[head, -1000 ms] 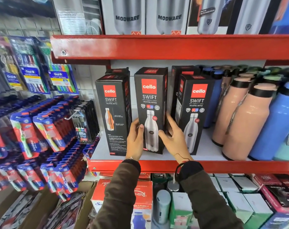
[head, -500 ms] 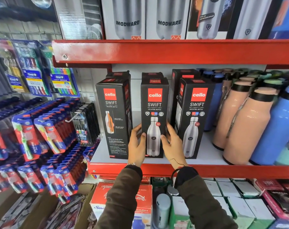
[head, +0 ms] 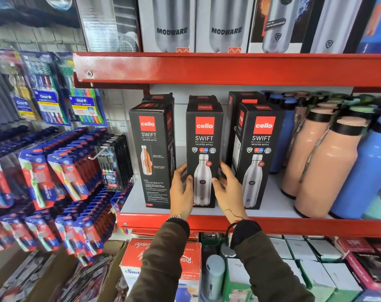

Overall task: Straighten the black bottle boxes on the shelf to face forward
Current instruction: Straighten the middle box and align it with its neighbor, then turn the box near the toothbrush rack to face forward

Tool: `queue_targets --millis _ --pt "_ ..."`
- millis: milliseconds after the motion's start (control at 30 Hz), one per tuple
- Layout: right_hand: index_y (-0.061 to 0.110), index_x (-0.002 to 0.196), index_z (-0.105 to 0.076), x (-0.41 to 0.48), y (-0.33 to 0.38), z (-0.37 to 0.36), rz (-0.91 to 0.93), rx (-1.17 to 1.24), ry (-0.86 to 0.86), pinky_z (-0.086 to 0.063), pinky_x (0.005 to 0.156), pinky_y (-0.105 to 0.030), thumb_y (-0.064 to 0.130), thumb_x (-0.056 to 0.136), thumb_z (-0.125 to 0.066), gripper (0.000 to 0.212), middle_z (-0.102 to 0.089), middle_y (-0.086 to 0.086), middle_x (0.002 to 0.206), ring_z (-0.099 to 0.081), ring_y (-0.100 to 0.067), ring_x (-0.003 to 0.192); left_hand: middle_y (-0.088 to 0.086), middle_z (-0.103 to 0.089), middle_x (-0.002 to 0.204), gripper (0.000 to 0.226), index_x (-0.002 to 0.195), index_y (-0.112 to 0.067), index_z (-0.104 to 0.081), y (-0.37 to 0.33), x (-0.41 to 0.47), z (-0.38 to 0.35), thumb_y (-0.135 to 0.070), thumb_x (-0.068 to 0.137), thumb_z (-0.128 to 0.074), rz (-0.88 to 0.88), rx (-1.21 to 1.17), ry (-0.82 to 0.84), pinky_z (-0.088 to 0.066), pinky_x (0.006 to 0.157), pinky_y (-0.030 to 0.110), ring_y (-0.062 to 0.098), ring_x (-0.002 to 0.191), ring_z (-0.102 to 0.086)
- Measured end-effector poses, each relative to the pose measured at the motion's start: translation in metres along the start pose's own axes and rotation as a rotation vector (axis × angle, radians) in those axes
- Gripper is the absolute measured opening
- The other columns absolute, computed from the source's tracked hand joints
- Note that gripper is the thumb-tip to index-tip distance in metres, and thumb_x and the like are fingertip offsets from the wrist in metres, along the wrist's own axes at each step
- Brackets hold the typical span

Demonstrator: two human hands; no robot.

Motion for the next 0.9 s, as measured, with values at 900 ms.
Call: queue_targets --millis 900 --pt "0.021 0.150 -0.034 -0.023 0.027 -0.120 -0.032 -0.007 0.139 -0.035 0.115 -0.024 0.019 0.101 -0.047 0.051 -0.045 0.002 0.151 -0.041 -0.007 0.139 -0.025 -0.037 0.145 0.044 0.148 -0.033 -0.035 -0.017 0.013 0.115 -0.041 0.105 -0.034 -0.139 0.065 -0.264 -0.025 0.124 0.044 0.008 0.144 -0.034"
Point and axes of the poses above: each hand's wrist, its own x-axis towards the middle knuckle, its own z-axis out of the back of the hand, y = z × x, the point moved 7 cm from there along x, towards the middle knuckle
